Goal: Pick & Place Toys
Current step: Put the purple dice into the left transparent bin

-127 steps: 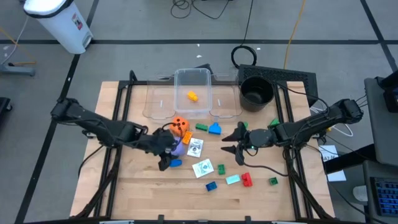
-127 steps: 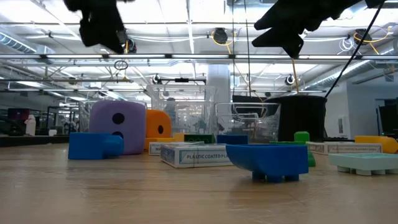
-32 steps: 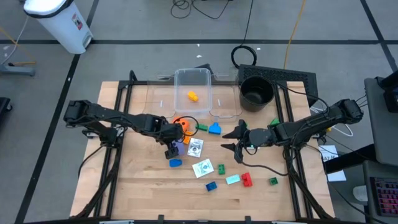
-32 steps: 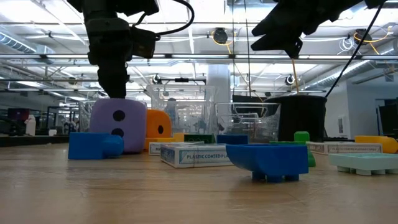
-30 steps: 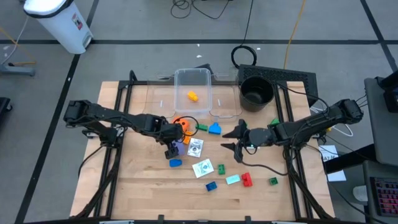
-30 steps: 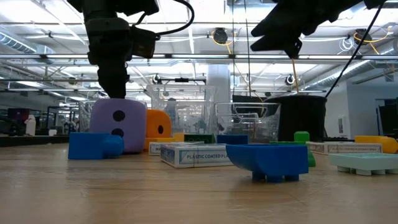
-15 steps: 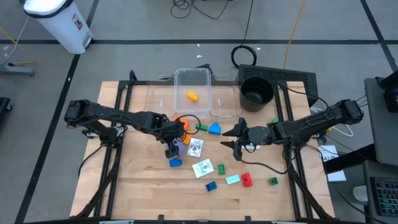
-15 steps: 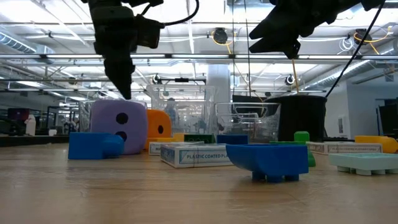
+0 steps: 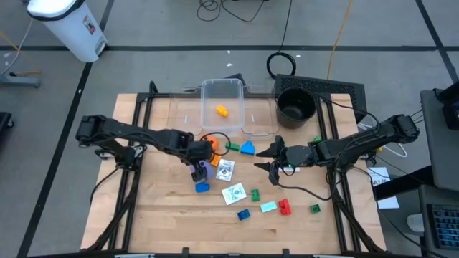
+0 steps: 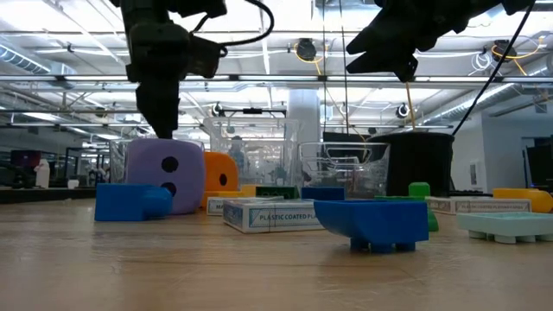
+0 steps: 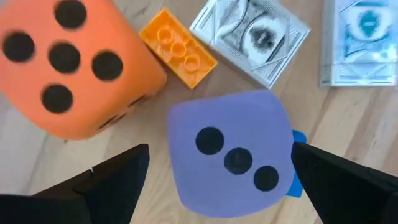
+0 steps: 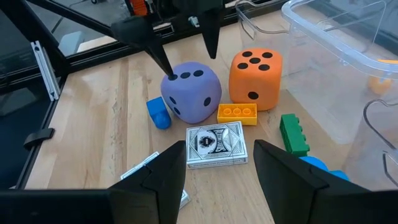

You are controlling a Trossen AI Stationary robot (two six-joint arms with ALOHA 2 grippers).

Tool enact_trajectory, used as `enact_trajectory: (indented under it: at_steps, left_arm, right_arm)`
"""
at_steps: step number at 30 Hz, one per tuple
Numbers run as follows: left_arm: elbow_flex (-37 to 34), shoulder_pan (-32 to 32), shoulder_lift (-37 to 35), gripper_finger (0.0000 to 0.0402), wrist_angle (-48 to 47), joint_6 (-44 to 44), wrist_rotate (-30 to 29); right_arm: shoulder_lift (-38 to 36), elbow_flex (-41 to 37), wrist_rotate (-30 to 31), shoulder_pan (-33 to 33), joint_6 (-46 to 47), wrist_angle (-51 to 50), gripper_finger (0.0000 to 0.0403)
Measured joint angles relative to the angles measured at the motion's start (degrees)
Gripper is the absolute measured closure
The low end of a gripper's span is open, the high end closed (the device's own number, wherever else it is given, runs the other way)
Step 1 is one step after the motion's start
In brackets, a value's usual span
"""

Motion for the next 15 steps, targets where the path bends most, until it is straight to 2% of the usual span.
enact_trajectory:
  at_steps: [15]
  left_arm:
    - [0.20, -0.10, 5.68, 0.0002, 2.46, -1.92, 5.16]
  right_arm:
    - [0.00, -0.04, -0.04, 0.00, 0.02, -0.48, 0.0222]
